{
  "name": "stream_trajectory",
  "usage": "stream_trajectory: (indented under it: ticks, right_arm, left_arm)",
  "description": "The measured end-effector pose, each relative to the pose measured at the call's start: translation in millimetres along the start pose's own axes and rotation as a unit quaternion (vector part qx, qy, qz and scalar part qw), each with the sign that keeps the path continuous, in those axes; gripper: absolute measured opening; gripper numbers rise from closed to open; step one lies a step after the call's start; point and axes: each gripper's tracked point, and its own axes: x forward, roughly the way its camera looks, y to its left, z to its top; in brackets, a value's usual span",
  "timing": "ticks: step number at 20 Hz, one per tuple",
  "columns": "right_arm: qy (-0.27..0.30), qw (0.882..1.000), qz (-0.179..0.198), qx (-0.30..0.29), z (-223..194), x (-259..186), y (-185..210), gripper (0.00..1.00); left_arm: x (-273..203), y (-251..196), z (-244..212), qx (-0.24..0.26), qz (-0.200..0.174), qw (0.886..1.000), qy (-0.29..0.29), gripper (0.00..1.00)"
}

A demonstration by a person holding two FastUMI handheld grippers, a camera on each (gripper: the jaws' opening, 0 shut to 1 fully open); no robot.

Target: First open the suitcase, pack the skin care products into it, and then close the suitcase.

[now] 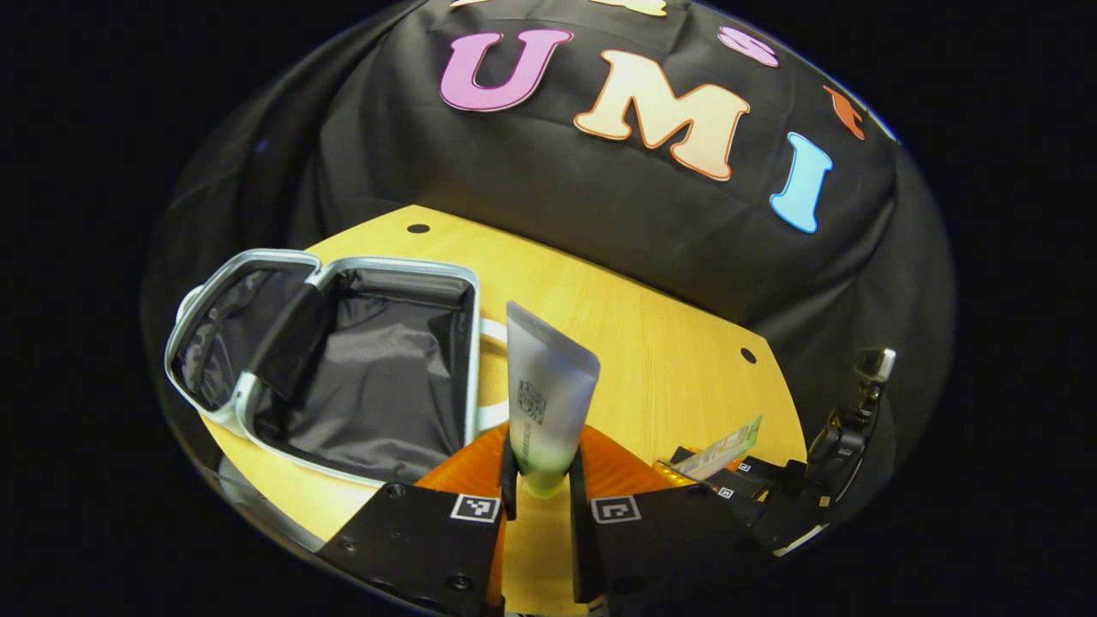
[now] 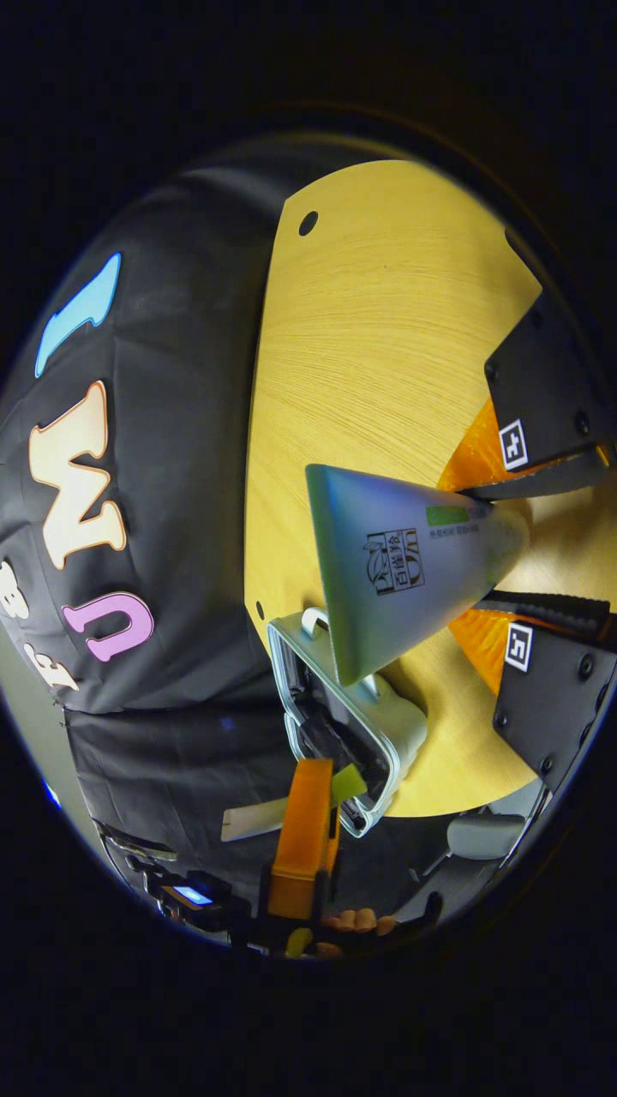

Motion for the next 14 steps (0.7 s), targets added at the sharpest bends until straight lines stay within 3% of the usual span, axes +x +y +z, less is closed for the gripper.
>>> stream_trajectory:
  ticks: [4, 8, 11, 14]
  right_arm:
    - [0.007, 1.000, -0.017, 0.020, 8.0, -6.2, 3.5, 0.48]
    - [0.005, 0.998, -0.050, 0.031, 16.9, -10.6, 15.6, 0.50]
    - [0.002, 0.995, -0.083, 0.052, 26.2, -16.5, 29.9, 0.50]
    - [-0.005, 0.992, -0.114, 0.053, 38.3, -14.5, 42.8, 0.50]
  left_arm:
    - [-6.5, 50.5, 19.0, 0.007, 0.010, 0.999, 0.030, 0.24]
    - [6.5, 108.6, 11.5, 0.020, 0.010, 0.991, 0.133, 0.24]
    - [19.9, 142.2, -9.4, 0.015, -0.011, 0.970, 0.244, 0.24]
    - [32.9, 167.6, -27.9, 0.047, -0.022, 0.946, 0.321, 0.25]
